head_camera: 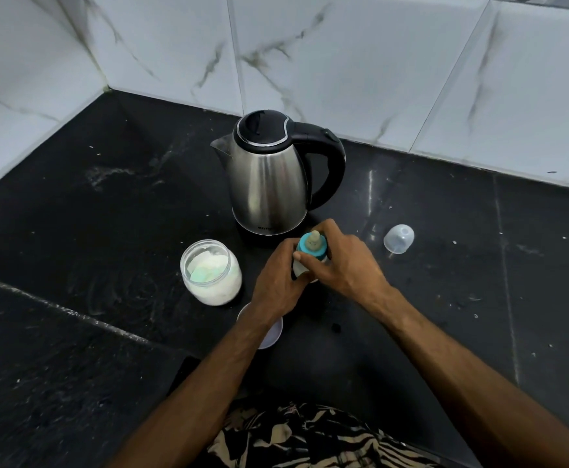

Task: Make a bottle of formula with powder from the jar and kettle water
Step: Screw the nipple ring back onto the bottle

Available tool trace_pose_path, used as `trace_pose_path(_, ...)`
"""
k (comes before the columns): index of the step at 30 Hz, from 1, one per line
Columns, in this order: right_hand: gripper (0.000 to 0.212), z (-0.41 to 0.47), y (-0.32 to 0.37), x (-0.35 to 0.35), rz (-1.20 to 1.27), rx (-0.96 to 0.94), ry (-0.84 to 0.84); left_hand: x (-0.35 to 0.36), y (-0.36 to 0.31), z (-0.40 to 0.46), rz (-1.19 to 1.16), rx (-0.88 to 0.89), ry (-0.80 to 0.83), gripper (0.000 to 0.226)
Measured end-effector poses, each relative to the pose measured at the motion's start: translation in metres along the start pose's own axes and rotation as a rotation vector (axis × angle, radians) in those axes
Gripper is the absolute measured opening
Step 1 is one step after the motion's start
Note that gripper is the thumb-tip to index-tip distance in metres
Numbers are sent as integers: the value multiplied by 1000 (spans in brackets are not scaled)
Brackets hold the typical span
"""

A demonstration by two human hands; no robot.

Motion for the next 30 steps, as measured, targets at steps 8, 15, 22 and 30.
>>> trace_pose_path(8,52,-1,2,-2,3,-79,25,0,-4,-3,-15,-6,12,50)
trace_pose_path(15,51,-8,3,6,85,73,-81,-1,-6,-3,31,12,4,47)
trace_pose_path(22,56,-9,1,4,181,23,-58,-1,-6,-2,14,3,21,47)
trace_pose_path(30,43,-13,-43,-33,172,161,-338,-2,-3,0,12,-1,-4,52)
Point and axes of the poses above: each hand's wrist, its own z-axis towards the middle knuckle, its own x-axis out of the palm, y = z × x, the point moved 6 cm from there along z, towards the middle knuckle, and after that the axes turned 10 degrees about -z, right-handed, at the moved point
